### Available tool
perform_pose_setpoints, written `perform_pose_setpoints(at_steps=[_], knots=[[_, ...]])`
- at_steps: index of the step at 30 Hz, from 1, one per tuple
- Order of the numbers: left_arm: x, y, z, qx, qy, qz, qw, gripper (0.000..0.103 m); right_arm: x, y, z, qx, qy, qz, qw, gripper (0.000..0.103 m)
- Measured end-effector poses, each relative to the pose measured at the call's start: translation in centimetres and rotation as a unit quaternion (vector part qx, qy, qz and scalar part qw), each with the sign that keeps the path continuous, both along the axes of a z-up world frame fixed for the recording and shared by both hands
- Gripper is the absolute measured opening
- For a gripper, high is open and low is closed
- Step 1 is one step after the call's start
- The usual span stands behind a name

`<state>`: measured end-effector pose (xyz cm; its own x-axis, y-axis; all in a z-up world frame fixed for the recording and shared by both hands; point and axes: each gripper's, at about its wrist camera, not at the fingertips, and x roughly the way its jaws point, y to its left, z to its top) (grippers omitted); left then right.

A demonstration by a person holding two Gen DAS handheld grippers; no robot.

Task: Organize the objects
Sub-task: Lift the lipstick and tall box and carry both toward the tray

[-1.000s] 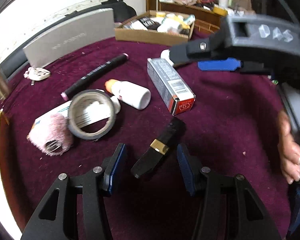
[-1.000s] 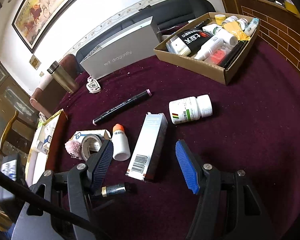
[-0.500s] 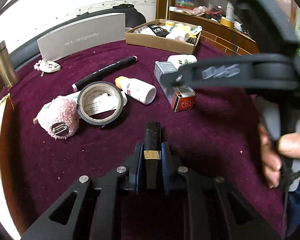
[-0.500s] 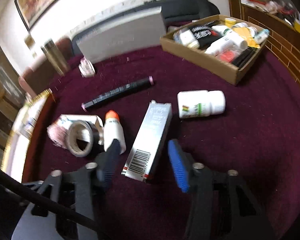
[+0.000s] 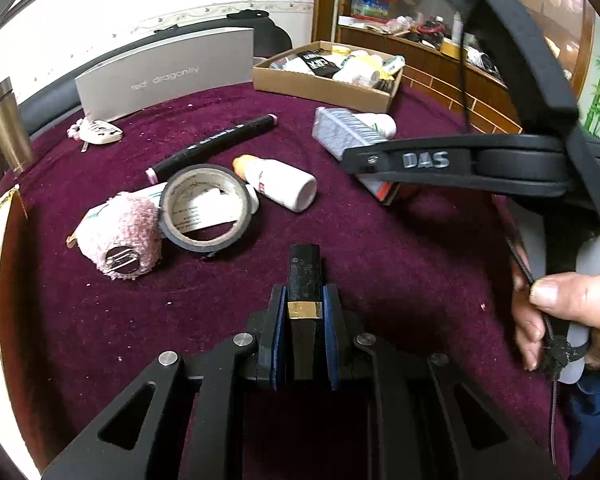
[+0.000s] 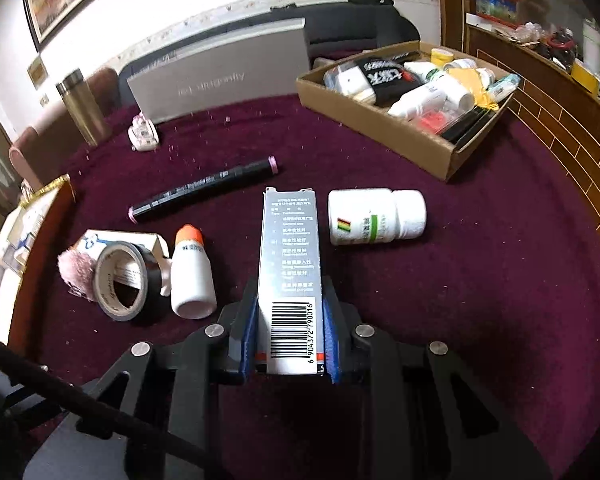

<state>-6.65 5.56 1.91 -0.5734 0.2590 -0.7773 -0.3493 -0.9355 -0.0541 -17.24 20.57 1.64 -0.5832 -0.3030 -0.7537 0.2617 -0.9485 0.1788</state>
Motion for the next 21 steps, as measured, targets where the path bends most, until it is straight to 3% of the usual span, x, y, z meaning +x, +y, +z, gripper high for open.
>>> perform_pose_setpoints(at_steps=[6,12,21], knots=[[-0.6,-1.0,0.3,0.011,0.012,0.025,0.9995,0.014,0.2,-0.5,0.4,-0.007,0.004,0.009,1.000,0.024],[-0.4,-1.4,0.9,-0.008,0.046,0.045,0.9979,0.014,0.6,-1.0,0.6,-0.006,0.010,0.016,1.000,0.024],[-0.5,-2.1,1.3,-0.016,0.063,0.061,0.9960,0.014,1.3,-2.0,1.2,-0.007,0.027,0.037,0.999,0.024]])
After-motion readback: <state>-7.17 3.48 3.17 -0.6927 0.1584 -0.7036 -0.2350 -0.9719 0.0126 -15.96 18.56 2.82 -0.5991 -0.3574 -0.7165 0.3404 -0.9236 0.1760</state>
